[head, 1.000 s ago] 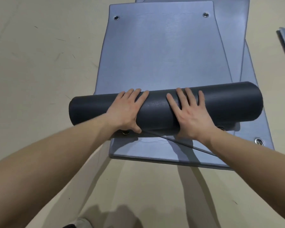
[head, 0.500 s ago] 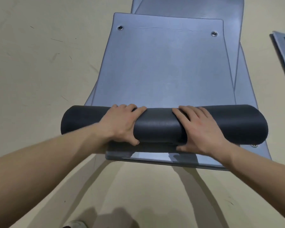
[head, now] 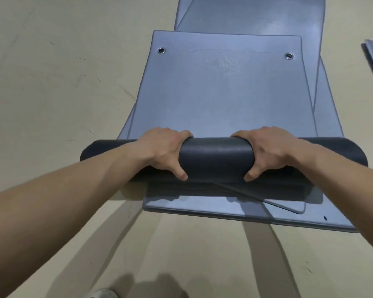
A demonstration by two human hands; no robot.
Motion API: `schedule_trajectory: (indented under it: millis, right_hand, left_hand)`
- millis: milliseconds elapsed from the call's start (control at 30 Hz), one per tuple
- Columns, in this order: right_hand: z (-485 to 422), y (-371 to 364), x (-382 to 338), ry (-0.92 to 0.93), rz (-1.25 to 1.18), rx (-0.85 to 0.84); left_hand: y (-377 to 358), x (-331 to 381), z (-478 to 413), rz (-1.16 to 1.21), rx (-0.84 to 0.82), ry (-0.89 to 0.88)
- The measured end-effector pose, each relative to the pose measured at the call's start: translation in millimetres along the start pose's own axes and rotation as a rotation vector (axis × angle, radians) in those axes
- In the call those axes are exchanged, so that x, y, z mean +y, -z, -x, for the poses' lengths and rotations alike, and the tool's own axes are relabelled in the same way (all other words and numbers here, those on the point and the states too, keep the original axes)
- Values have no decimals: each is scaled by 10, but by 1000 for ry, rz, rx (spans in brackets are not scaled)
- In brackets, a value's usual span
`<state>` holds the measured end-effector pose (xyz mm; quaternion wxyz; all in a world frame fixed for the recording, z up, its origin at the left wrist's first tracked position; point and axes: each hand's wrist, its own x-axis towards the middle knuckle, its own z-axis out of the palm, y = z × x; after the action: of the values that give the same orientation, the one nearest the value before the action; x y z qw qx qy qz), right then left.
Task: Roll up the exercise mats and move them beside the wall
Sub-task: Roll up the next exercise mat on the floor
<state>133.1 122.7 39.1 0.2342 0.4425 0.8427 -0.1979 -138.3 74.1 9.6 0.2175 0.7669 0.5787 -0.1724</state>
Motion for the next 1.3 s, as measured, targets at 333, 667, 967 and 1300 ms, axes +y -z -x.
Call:
schedule_trajectory:
  millis: [333, 667, 967, 1300]
  right_hand:
    - [-36, -305, -157, -30, 199, 287]
    - [-14, -245, -157, 5, -7, -152]
    - [551, -1317, -195, 108, 144, 667]
    - [173, -924, -118, 17, 310, 304]
  left_hand:
    - [-15, -16, 22, -14, 97, 72]
    - [-192, 64, 64, 198, -278, 71]
    - [-393, 105, 349, 70, 155, 12]
    - [-629, 197, 304, -157, 105, -53]
